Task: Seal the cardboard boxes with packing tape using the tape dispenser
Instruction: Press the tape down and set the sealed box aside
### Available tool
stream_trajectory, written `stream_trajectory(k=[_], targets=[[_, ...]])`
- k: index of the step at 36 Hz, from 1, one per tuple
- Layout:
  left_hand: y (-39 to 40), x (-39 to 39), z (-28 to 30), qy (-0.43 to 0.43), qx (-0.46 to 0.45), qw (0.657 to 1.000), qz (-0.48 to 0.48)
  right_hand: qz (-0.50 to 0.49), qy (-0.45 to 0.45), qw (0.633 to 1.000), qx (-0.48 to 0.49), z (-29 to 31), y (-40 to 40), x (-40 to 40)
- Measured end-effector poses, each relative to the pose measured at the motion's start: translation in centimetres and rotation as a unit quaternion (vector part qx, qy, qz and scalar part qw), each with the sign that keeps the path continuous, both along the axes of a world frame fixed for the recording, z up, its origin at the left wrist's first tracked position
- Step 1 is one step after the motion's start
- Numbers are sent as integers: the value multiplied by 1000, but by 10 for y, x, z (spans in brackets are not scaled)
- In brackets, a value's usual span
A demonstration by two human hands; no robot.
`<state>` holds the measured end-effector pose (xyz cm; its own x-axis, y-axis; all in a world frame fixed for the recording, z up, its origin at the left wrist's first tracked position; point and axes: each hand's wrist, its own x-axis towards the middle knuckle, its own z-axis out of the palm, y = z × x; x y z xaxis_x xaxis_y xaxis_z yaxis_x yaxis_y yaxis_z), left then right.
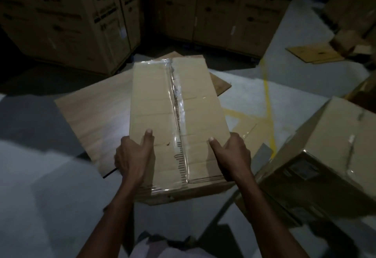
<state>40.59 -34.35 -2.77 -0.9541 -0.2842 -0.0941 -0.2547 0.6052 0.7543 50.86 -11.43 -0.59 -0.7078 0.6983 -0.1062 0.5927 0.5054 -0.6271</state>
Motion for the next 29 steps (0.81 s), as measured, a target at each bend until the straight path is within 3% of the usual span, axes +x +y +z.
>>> stream_trajectory(k=[4,10,19,29], targets=[[2,10,10,22,43,995,-92,-61,38,997,38,20,-4,23],[-19,31,22,58,165,950,-260,-132,77,986,69,44,-16,57],[-24,57,52,106,243,918,-293,-178,146,971,65,78,-40,113],[15,69,90,164,247,871,-392,-260,208,942,48,109,-33,169]])
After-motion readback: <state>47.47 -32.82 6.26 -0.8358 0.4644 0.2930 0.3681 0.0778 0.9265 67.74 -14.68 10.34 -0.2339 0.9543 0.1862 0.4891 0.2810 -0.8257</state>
